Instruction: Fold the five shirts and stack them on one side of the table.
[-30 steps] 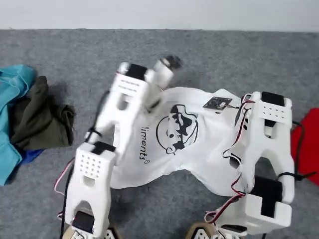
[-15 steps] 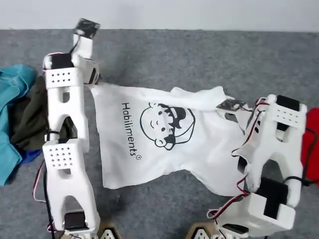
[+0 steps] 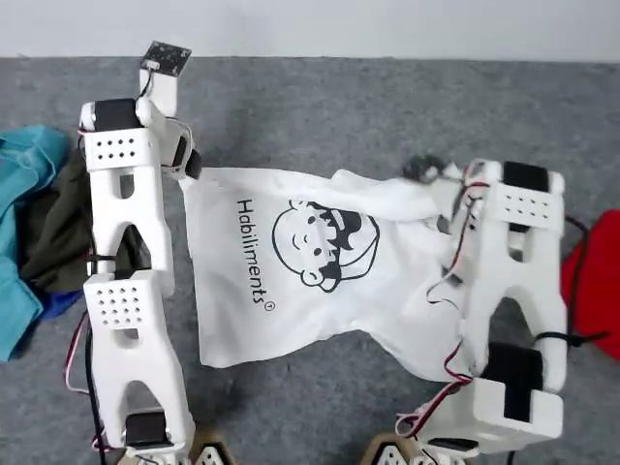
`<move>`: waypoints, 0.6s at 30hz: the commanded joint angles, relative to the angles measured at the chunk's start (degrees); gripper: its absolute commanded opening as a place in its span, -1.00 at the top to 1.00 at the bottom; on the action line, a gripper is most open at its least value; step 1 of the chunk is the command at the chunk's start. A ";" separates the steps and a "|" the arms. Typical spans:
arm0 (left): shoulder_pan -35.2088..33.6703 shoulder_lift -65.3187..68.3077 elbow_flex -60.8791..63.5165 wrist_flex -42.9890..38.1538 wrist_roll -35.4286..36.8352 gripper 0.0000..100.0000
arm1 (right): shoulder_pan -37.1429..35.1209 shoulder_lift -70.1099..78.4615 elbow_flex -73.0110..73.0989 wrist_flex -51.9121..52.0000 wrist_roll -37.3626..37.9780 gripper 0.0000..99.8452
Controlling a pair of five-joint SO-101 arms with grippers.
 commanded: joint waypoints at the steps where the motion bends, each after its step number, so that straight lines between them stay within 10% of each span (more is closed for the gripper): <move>1: -1.58 -9.32 -0.40 2.64 0.70 0.79 | -5.23 -0.22 -6.07 -4.44 -1.58 0.35; 12: -5.10 -42.29 38.11 2.64 0.44 0.89 | -8.84 12.44 -7.47 -17.63 2.90 0.41; 18: -4.75 -63.65 64.75 2.55 0.44 0.89 | -6.99 24.57 -22.24 -17.89 3.08 0.95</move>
